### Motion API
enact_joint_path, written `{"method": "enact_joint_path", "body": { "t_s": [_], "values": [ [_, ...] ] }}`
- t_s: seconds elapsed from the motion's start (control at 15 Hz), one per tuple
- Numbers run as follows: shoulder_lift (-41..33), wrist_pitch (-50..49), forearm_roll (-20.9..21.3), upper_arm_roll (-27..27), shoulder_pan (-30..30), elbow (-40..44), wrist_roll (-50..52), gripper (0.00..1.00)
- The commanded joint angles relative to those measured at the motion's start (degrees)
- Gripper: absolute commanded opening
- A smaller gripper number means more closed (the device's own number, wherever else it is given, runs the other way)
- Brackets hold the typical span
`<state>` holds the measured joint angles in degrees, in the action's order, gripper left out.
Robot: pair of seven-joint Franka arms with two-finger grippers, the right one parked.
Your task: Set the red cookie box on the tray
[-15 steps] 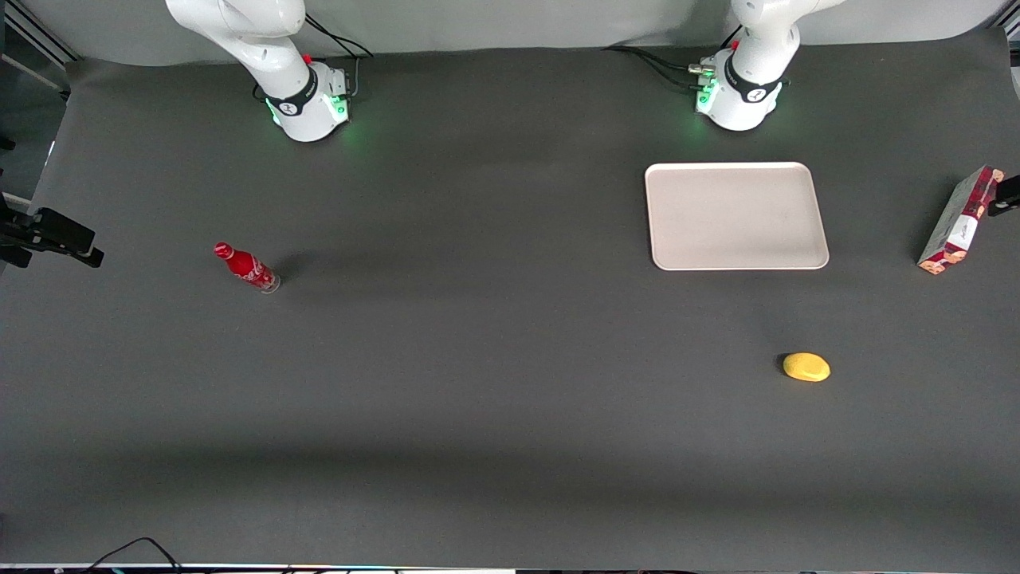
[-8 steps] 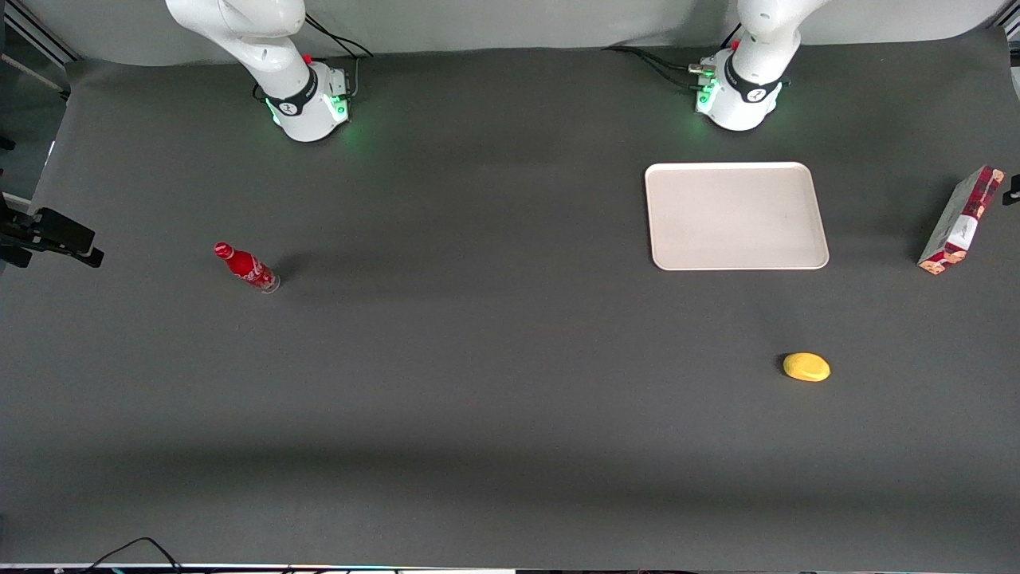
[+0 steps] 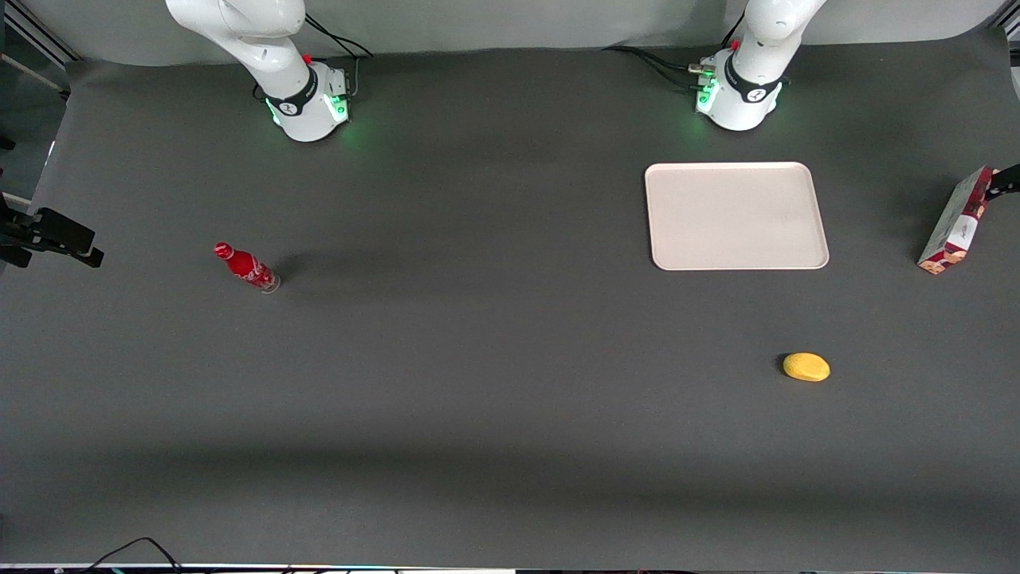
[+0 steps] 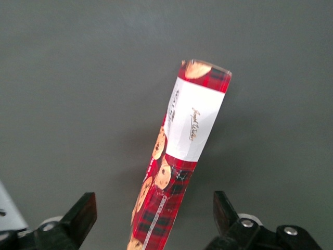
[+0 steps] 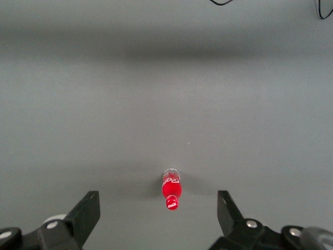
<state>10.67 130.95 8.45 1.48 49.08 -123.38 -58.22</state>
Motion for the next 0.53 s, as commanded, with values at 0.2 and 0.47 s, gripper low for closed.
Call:
{"method": "enact_joint_path", "body": {
  "t_s": [0.2,0.47],
  "values": [
    [1.37,9.47,0.34,0.98,4.88,-8.08,-5.49,1.0],
    [2.42,14.06,0.25,0.9,5.15,-9.69,-7.87,1.0]
  ]
}}
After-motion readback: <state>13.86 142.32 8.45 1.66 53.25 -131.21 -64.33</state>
